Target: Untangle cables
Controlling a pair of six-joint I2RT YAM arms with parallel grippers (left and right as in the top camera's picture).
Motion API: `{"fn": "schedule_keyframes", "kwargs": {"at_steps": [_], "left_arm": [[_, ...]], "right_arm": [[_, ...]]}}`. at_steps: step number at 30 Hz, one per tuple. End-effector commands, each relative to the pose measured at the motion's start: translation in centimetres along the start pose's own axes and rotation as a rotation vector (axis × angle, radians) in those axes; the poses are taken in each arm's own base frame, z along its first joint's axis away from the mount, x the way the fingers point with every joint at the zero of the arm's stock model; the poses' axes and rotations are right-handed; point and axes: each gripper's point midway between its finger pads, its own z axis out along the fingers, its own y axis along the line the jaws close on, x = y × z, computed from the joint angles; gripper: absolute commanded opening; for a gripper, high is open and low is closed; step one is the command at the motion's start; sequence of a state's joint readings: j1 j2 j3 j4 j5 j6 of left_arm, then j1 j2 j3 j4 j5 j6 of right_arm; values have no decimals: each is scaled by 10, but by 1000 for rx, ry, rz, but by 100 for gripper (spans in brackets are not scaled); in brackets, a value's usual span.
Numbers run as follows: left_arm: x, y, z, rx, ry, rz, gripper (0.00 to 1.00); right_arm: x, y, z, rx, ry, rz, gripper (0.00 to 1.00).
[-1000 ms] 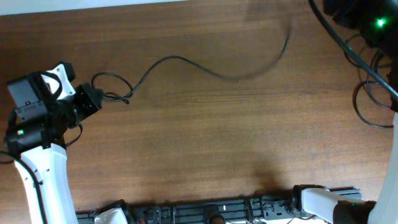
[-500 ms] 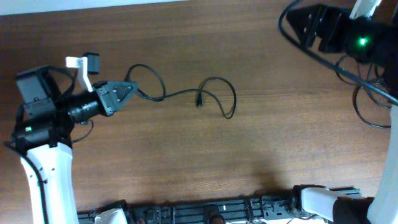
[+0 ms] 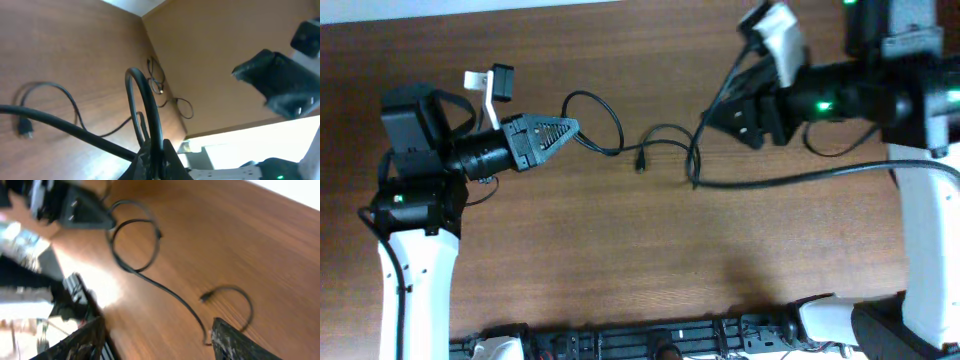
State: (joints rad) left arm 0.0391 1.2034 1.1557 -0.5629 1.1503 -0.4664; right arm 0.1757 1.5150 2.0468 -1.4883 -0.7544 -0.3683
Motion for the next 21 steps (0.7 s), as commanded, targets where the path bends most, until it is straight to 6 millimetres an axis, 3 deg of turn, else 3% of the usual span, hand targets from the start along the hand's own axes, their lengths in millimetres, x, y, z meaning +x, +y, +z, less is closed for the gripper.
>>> {"fn": "schedule_keyframes", "kwargs": {"at_steps": [1,5,13,16,21], "left_arm": [[-1,-3,2,-3,-3,-99,3],[-5,-6,2,6,-16,-131,2],[-12,-13,8,16,-34,-161,1],[-10,-18,15,17,-25,-140,1],[-11,-19,16,20,-31,-141,2]], "right_arm": [[-2,26,25,-114,36,-171,71],[4,44,59,-212,107,-243,72],[12,64,116,-349,197,-262,59],[10,68,125,-364,194,-282,56],[6,68,127,-361,176,-295,38]]}}
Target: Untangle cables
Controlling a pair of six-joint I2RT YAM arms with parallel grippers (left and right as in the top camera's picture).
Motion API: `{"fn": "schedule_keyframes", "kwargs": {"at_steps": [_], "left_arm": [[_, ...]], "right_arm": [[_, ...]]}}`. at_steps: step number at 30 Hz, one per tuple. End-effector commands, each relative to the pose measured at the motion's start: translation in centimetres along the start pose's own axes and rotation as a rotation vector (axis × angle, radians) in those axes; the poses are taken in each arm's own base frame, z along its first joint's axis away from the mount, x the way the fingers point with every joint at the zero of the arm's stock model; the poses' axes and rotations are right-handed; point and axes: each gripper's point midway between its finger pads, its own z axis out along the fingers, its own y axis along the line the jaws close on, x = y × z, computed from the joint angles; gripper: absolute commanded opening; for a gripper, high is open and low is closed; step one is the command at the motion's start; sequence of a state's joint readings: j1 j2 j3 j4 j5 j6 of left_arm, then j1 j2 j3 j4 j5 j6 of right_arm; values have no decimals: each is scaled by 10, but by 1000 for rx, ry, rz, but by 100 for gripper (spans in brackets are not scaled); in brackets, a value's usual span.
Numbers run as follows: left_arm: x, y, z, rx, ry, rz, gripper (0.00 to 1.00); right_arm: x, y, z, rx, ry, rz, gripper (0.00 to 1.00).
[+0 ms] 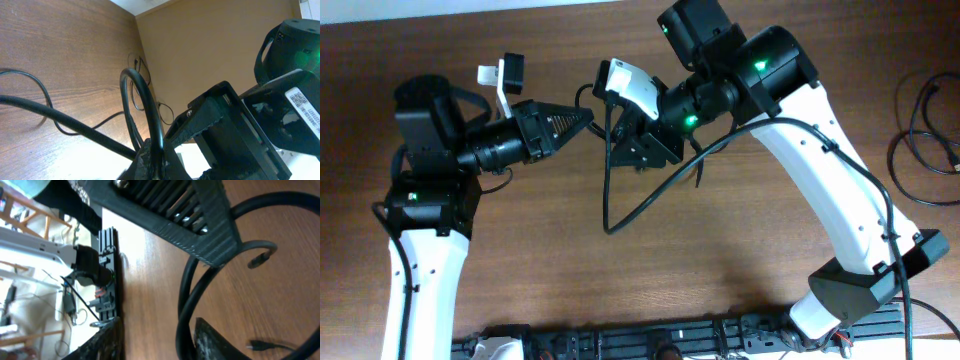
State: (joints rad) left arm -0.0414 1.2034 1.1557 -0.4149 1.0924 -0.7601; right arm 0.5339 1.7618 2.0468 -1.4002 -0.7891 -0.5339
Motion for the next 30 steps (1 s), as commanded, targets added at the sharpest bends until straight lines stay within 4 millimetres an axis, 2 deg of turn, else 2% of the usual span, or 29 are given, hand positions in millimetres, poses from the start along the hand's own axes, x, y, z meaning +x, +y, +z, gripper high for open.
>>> {"fn": "schedule_keyframes", "kwargs": {"at_steps": [1,2,3,13,18,26,30], "left_arm": [[-3,-3,0,-3,-16,3,1],[-3,-3,-1,-3,-17,3,2],[-3,-3,-1,-3,-17,4,2],[-3,-3,-1,-3,-16,3,2],[-2,-2,0,-7,-13,15,3],[-1,8,-1,-49,-22,-1,6],[0,8,-1,-51,-20,-3,6]], "right_arm": [[-7,6,-2,-16,-24,-26,23],[-7,5,-2,-15,-23,-26,6],[-7,5,-2,-15,-24,-26,4],[-13,2,-4,1,-49,-53,4],[-29,-8,-22,62,-131,-24,4],[-39,-8,-50,122,-200,-44,4],[-52,-8,-59,150,-252,-56,4]]}}
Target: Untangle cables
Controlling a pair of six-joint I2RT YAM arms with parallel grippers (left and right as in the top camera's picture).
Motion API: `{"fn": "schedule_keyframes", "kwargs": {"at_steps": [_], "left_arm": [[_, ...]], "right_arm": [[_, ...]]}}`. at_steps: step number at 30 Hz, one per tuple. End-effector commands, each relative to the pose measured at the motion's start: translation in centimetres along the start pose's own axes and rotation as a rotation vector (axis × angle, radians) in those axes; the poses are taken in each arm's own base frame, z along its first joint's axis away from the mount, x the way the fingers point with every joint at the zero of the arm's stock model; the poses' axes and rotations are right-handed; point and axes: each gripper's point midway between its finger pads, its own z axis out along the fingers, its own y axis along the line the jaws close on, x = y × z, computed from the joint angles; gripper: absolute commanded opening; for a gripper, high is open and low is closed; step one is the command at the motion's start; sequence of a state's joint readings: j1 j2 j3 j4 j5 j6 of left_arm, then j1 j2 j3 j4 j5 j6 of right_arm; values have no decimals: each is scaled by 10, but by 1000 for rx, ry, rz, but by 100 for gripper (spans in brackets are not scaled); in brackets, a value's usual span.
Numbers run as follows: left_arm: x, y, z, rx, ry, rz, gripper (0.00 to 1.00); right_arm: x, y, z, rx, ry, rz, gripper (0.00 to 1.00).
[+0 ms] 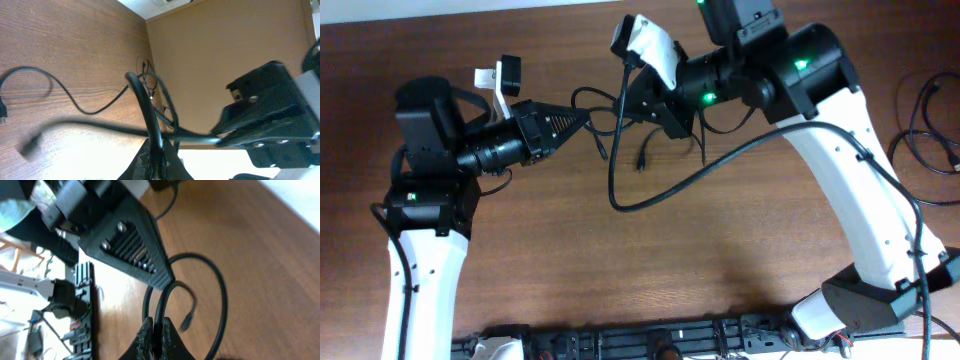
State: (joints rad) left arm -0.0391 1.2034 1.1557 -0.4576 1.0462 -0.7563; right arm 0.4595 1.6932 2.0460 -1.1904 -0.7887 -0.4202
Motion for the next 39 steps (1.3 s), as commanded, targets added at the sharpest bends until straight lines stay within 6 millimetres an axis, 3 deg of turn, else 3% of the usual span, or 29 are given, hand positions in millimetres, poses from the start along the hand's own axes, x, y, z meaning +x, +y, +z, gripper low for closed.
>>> {"fn": "schedule_keyframes", "kwargs": {"at_steps": [1,7,12,18,22,26,29,35,36,39], "left_arm": [[1,-2,0,-3,-1,41,6],[4,5,0,-30,5,20,14],[5,5,0,-28,8,31,22],[6,5,0,-29,12,33,22],[6,5,0,-29,12,33,22],[6,5,0,-30,12,33,22],[6,5,0,-30,12,34,22],[6,5,0,-30,12,34,21],[6,5,0,-30,12,34,21],[9,12,-1,-58,14,34,20]], "right_arm": [[-20,12,-17,8,-74,-25,4],[-31,10,-27,70,-108,-78,4],[-38,-9,-44,248,-112,-119,4],[-30,-55,-85,636,-80,27,4],[-17,-80,-131,931,-98,200,4],[-3,-89,-172,1159,-114,311,4],[3,-87,-171,1154,-89,314,4],[20,-77,-146,1023,4,328,95],[23,-75,-141,998,19,334,100],[31,-70,-132,945,55,349,99]]}}
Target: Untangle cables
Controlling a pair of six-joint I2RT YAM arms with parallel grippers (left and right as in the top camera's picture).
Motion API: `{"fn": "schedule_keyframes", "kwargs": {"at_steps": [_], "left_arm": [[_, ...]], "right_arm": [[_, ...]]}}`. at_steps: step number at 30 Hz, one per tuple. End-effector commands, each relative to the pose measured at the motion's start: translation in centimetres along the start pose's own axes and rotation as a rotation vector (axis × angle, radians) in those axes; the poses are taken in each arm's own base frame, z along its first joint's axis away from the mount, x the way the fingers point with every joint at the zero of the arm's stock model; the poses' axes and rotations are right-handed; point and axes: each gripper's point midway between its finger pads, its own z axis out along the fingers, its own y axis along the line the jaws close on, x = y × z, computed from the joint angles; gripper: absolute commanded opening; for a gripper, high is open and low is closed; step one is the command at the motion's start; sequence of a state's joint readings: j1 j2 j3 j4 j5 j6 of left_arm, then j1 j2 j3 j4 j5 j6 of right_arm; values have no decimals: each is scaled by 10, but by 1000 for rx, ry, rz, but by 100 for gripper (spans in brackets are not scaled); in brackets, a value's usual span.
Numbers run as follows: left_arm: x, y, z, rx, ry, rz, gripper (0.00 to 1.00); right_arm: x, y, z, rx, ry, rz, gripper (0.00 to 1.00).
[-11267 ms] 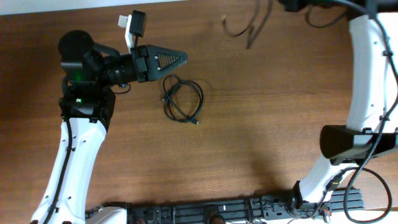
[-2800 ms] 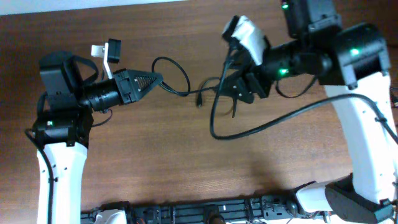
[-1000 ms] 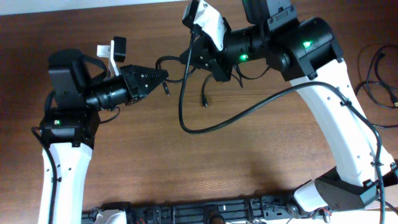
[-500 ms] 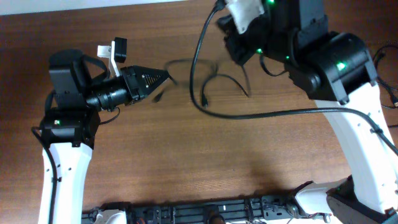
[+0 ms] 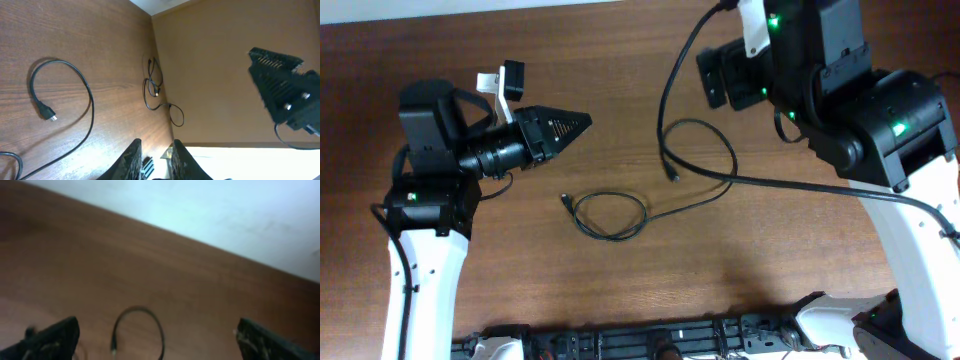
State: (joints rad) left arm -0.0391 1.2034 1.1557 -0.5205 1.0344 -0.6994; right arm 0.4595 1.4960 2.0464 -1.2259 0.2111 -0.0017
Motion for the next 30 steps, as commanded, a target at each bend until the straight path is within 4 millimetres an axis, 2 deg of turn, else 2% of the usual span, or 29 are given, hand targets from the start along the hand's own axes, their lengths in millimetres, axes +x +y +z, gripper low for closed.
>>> {"fn": "schedule_keyframes", "kwargs": {"at_steps": [1,2,4,7,11,15,20,22,26,29,30], "left_arm": [[5,12,-1,-64,0,28,20],[9,23,-2,-114,4,15,20],[21,61,-10,-309,15,18,21],[38,116,-33,-642,28,-3,21],[57,143,-35,-796,75,15,23],[84,182,-38,-950,112,-41,31],[110,229,-22,-980,123,-151,40],[115,239,-11,-948,139,-162,40],[118,253,5,-912,176,-181,38],[123,272,13,-933,222,-190,35],[128,283,17,-948,247,-209,30]], "right_arm": [[5,13,1,-77,28,4,99],[6,15,1,-87,33,3,99],[6,18,1,-110,33,4,99],[6,24,0,-143,33,4,99],[6,34,-2,-203,35,5,99],[10,39,-3,-233,49,4,99],[12,47,-5,-277,60,4,99],[12,51,-6,-300,60,4,99],[12,53,-7,-316,60,4,99],[13,56,-8,-329,63,5,99],[13,58,-9,-343,65,5,99]]}}
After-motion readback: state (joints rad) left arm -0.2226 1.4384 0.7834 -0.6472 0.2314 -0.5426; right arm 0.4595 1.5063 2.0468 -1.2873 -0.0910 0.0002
